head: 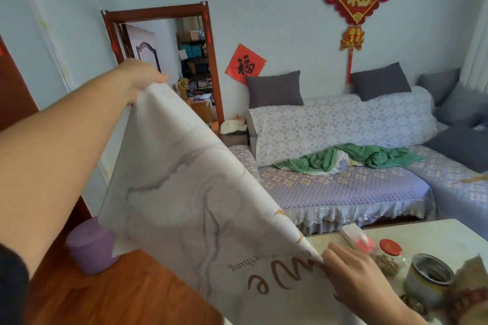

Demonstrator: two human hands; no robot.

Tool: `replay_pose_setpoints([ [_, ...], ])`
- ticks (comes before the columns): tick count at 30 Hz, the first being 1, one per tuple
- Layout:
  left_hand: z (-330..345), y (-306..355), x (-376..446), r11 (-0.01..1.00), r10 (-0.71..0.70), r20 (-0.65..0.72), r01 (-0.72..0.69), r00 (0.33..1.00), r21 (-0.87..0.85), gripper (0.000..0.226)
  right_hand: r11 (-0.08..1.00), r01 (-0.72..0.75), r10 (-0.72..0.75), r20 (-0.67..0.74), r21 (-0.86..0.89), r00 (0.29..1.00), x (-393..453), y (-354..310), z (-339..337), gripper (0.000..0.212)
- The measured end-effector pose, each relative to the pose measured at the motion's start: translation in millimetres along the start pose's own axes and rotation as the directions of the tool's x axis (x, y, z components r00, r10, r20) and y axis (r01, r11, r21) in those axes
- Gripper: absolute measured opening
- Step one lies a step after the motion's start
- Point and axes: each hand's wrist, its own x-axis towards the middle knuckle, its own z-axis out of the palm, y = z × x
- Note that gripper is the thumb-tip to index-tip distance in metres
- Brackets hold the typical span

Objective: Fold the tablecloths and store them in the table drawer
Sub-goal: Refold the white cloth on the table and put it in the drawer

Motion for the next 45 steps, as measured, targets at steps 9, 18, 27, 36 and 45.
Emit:
replay_pose_setpoints([
  [9,23.7,43.3,-24.8,0.972,0.228,0.051,-0.224,0.972,-0.066,0.07,0.705,-0.703,0.652,0.478,-0.097,0.588,24.9,54.2,-6.6,0.011],
  [18,76.9,114.2,-106.7,0.746,0.653,0.14,-0.664,0.745,0.053,0.039,0.599,-0.4,0.363,0.21,0.694,0.908,262.5,-43.7,-114.5,0.079],
  [27,19.8,41.9,-99.6,0.71,0.577,0.397,-0.679,0.713,0.187,0.031,0.575,-0.378,0.234,0.296,0.726,0.926,319.4,-16.1,-113.7,0.031],
  [36,-27.0,-75.9,-64.0,0.897,0.178,0.606,-0.382,0.775,0.225,0.041,0.456,-0.385,0.169,0.347,0.802,0.923,354.2,-10.5,-122.7,0.032],
  [45,14.8,-98.5,-91.7,0.975,0.193,0.734,-0.213,0.651,-0.068,0.041,0.351,-0.349,-0.134,0.415,0.869,0.9,405.1,-36.6,-147.0,0.033],
])
